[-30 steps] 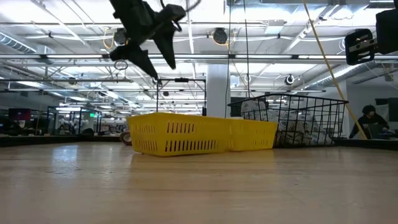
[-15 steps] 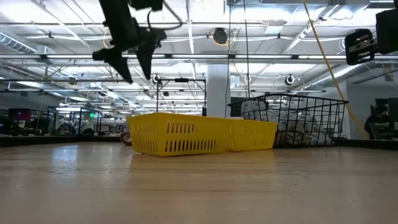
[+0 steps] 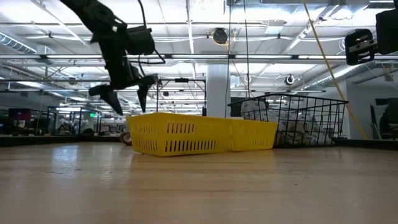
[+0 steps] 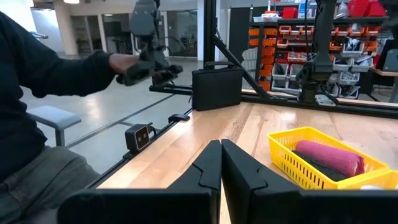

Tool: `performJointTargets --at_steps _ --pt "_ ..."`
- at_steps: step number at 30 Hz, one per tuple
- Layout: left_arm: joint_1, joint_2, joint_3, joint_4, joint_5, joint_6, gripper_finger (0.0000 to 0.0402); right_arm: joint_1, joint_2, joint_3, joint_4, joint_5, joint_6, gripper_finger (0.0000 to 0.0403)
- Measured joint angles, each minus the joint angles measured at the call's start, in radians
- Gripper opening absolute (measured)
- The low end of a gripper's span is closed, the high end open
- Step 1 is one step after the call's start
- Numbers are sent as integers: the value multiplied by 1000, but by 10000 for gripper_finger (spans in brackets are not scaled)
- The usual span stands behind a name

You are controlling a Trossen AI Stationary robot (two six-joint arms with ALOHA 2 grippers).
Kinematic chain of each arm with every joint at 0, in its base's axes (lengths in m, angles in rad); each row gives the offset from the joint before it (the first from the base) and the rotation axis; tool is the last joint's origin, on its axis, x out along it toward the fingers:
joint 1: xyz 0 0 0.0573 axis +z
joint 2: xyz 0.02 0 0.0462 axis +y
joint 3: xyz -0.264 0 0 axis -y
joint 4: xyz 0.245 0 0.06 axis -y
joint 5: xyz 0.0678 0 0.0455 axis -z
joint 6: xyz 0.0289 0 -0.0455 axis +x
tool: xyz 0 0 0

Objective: Pick & place medical supplies in basket/bin
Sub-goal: Put the brown bandage into the bottom yellow basket

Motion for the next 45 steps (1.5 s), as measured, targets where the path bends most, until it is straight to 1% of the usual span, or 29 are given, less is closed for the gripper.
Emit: performJointTargets --at_steps 3,9,15,19,22,28,34,45 --pt "15 26 -34 65 0 -2 323 0 0 0 0 0 0 0" --pt "14 114 -44 70 2 -9 313 0 0 0 0 0 0 0" --pt "17 203 -44 90 -1 -24 317 0 0 0 0 0 0 0" --pt "16 237 -44 109 -4 -25 310 0 0 0 0 0 0 0" --pt "16 245 -44 124 -29 -25 303 0 0 0 0 0 0 0" --pt "9 245 -44 165 -115 -20 294 0 0 0 0 0 0 0" --pt "-8 245 -44 209 -126 31 295 0 0 0 0 0 0 0" --pt "-12 245 -44 183 -126 17 273 0 0 0 0 0 0 0"
